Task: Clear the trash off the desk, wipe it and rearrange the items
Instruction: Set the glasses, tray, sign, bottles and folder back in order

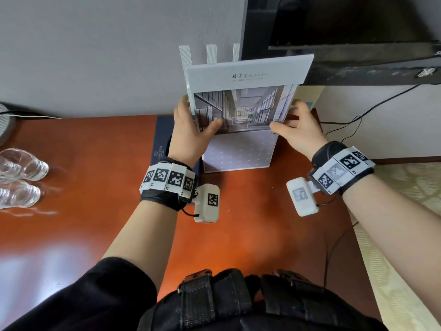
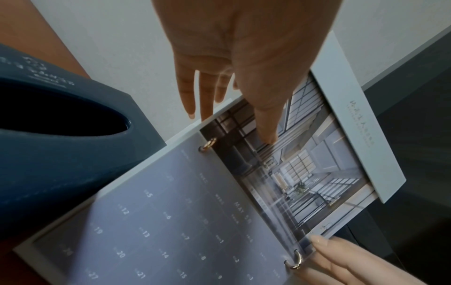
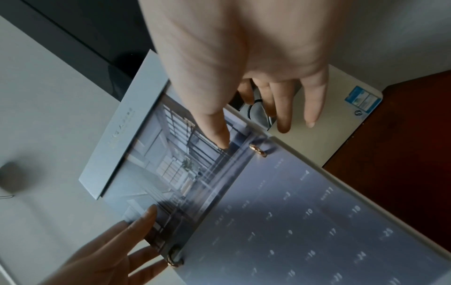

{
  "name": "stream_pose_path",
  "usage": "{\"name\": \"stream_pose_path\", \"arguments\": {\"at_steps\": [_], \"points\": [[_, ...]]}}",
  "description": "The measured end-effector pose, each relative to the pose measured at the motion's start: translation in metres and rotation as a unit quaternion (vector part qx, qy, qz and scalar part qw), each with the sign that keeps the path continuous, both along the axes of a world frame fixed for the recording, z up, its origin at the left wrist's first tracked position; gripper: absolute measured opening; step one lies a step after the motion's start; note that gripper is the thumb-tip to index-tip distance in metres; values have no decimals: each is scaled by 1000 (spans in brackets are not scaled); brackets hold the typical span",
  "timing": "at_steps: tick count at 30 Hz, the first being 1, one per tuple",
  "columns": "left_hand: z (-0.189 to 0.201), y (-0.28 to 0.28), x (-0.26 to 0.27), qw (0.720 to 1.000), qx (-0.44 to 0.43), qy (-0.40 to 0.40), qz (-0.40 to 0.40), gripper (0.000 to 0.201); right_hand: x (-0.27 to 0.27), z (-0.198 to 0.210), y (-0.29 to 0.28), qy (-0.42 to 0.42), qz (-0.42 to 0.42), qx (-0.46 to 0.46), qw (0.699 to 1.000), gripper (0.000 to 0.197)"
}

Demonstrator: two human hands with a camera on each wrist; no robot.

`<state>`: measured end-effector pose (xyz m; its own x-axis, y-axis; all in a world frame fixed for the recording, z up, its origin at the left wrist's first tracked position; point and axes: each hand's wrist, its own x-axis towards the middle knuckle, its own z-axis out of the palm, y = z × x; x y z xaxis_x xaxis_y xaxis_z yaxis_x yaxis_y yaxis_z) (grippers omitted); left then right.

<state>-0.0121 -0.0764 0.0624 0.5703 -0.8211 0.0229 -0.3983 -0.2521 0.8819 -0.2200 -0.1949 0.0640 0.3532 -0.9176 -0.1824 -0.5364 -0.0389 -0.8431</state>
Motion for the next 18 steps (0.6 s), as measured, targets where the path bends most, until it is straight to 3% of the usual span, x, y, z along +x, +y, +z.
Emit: {"name": "stream_pose_path", "arguments": {"at_steps": [6,11,18], "points": [[-15,-7,4,999,-15,50,0,99,8,-3,-5,-65,33,37,997,52],[-11,-8,-1,999,-50,15,-16,73,8,-6,-7,-81,51,51,994,63],[-6,-5,-7,999,-32,-6,-7,68,1,-10,2,-52,40,12,998,71]]}}
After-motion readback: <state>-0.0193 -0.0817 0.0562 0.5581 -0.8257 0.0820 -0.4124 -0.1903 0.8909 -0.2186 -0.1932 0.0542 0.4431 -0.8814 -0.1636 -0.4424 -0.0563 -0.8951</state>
